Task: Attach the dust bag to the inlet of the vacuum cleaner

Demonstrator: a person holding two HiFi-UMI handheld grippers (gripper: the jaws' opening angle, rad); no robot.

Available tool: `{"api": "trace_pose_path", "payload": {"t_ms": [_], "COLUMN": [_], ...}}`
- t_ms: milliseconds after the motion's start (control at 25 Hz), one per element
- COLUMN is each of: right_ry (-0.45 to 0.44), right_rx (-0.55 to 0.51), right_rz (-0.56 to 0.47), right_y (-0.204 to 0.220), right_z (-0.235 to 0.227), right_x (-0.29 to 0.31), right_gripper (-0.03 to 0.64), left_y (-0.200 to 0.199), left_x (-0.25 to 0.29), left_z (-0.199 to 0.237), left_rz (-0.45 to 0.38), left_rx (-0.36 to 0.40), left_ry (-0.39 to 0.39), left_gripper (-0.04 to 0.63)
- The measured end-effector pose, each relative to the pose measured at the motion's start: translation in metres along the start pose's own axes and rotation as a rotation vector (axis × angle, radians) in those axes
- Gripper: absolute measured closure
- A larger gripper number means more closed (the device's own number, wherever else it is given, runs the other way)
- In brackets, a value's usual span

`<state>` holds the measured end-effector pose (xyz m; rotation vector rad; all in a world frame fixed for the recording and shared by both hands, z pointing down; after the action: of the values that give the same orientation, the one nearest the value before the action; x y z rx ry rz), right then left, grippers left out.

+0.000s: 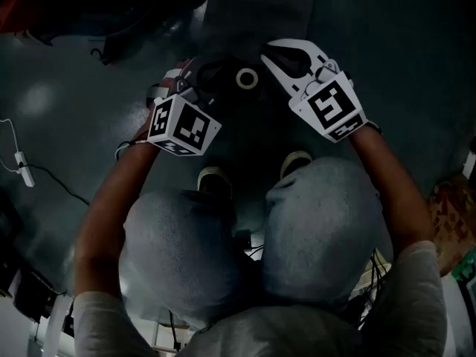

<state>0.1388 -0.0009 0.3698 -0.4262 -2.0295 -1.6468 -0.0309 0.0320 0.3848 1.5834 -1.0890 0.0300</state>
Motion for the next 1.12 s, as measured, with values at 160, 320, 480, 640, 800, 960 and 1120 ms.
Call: {"api": "trace_pose_path", "payload": {"t_ms": [160, 320, 480, 640, 800, 960, 1120], "right_ry": [-0.044, -0.048, -0.096, -0.127, -0.128, -0.098, -0.052], "right_rx": [-0.01, -0.023, -0.037, -0.056, -0.064, -0.114, -0.232], "right_rz": [0.099, 0.211, 0.286, 0.344, 0.35, 0.356, 0.371], "right_y": [0.052, 0.093, 0.127, 0.146, 0.151, 0.151, 0.147], "right_z": [0.008, 0.015, 0.036, 0.05, 0.056, 0.057, 0.061], "right_x": [0.023, 0.045, 0.065, 0.075, 0.078, 0.079, 0.081], "right_gripper": [0.509, 0.462, 0.435, 0.426, 0.425, 0.425, 0.422], "left_y": [0.037, 0.075, 0.099, 0.109, 0.108, 0.1, 0.087], "left_x": [0.032, 0.054, 0.061, 0.067, 0.07, 0.071, 0.065], "left_z": [-0.041, -0.08, -0.105, -0.111, -0.109, -0.112, -0.11], "left_rz": [0.101, 0.17, 0.22, 0.253, 0.269, 0.271, 0.27], "left_rx": [0.066, 0.205, 0.297, 0.336, 0.324, 0.365, 0.354], "left_ry": [0.11, 0.184, 0.206, 0.215, 0.233, 0.249, 0.254], "left_gripper": [0.45, 0.386, 0.36, 0.362, 0.476, 0.525, 0.586]}}
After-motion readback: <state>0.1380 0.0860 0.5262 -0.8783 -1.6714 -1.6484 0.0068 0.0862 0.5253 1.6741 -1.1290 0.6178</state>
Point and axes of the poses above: the fingertips, and each gripper's own axes: x forward along the fingers, z to its left, y out of its underside, the point moved 10 cm from there along -x, backward along the fingers, and after that the axes turned 15 degrees about -y, right-handed, at the moved point
